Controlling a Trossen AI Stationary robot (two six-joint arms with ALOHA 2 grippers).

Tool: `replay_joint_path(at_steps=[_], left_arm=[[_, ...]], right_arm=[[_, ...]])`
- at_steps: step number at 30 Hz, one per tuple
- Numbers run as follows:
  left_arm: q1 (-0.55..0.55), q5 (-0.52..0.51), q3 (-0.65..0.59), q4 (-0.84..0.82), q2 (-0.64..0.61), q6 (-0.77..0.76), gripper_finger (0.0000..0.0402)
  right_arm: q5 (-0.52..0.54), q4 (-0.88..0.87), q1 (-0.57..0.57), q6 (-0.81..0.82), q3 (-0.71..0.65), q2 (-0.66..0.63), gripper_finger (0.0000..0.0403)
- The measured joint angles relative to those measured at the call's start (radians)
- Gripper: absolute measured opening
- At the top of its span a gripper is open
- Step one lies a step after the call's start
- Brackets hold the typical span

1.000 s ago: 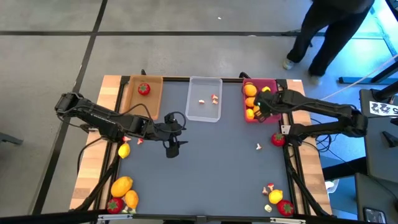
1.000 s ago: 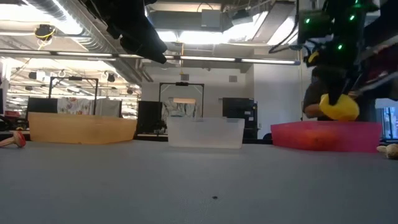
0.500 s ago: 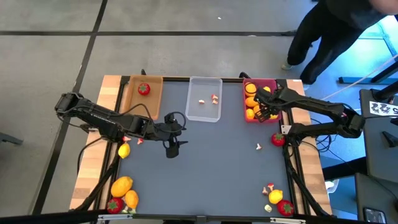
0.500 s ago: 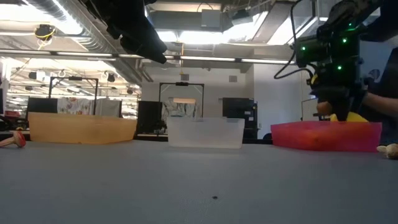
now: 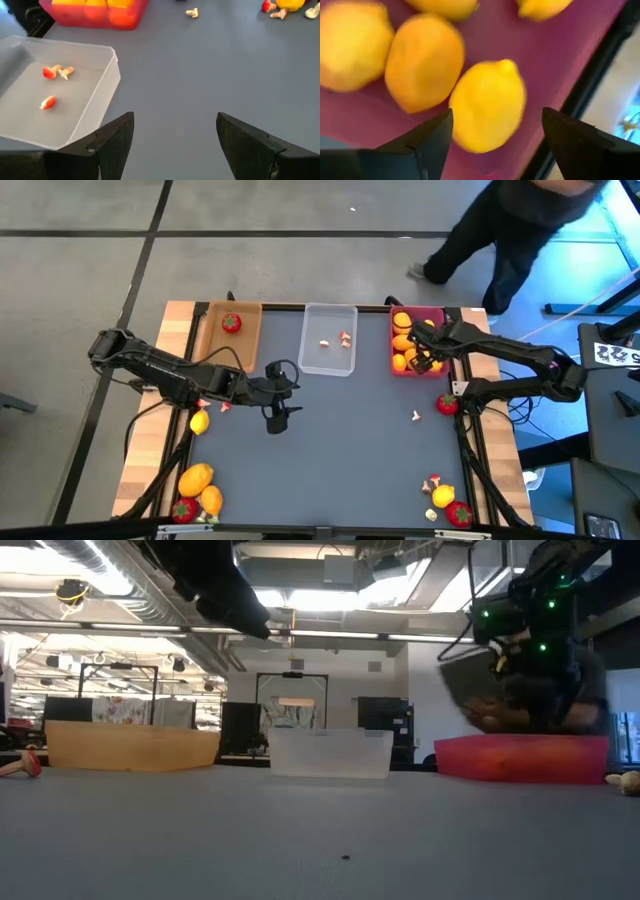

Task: Sort produce into baskets
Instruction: Put the lemon into the pink bin

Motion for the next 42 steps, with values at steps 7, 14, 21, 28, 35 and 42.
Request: replay_joint_path(at_steps=[7, 14, 21, 28, 35, 42], left_arm=[[-0.001, 0.007, 0.045, -0.089, -0.007, -0.025, 0.0278], [-0.044, 0.008, 0.134, -0.426, -0.045, -0.185, 0.0278], [-0.087, 0.023, 0.129, -0.728, -0.046, -0.463, 0.0278], [-0.087, 0.204, 0.046, -0.885, -0.043, -0.800, 0.0278], [-0.094, 0.432, -0.080, -0.949, -0.021, -1.064, 0.0278], [-0.098, 0.482, -0.150, -0.987, 0.030, -1.120, 0.0278]], right_arm=[[-0.104, -0.022, 0.052, -0.011, 0.140, -0.051, 0.0305], [-0.160, 0.189, 0.304, 0.057, 0.185, -0.120, 0.0305], [-0.150, 0.545, 0.611, 0.124, 0.186, -0.081, 0.0305], [-0.139, 0.772, 0.804, 0.000, 0.186, 0.007, 0.0305], [-0.087, 0.785, 0.852, -0.019, 0.186, 0.112, 0.0305], [-0.087, 0.798, 0.851, -0.019, 0.185, 0.187, 0.0305]])
